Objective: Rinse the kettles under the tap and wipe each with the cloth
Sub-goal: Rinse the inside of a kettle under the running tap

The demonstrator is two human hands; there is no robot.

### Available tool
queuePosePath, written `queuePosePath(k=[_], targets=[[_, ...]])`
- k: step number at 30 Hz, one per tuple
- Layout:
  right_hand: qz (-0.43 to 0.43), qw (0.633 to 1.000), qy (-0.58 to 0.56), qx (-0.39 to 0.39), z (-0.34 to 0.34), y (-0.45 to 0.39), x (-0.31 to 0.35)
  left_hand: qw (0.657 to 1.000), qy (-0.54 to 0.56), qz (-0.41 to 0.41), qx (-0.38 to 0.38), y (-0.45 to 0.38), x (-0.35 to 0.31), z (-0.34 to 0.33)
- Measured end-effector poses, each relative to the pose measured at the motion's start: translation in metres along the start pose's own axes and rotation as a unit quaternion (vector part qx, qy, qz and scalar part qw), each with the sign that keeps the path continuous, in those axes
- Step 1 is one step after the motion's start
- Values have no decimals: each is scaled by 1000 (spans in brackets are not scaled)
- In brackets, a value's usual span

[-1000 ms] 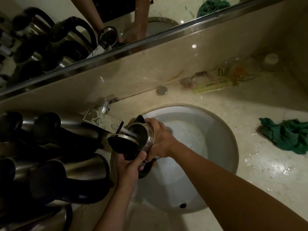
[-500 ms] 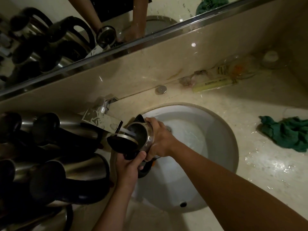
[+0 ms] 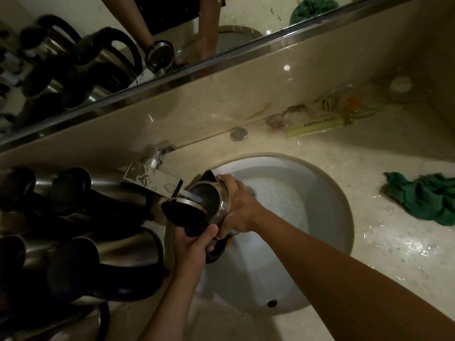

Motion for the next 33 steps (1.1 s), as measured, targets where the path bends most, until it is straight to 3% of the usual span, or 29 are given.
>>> queuePosePath(k=[33], targets=[[-7,1000,5,5,2,1,3,1000,6,-4,9,2,-8,-5]])
Point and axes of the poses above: each hand's wrist, its own y-axis away from the middle knuckle, its own z-axis out of the back of the hand, x = y × z, the point moved 10 cm from there along -y, towards the middle knuckle, and after that the axes turned 9 degrees about y, right-handed, at the moved point
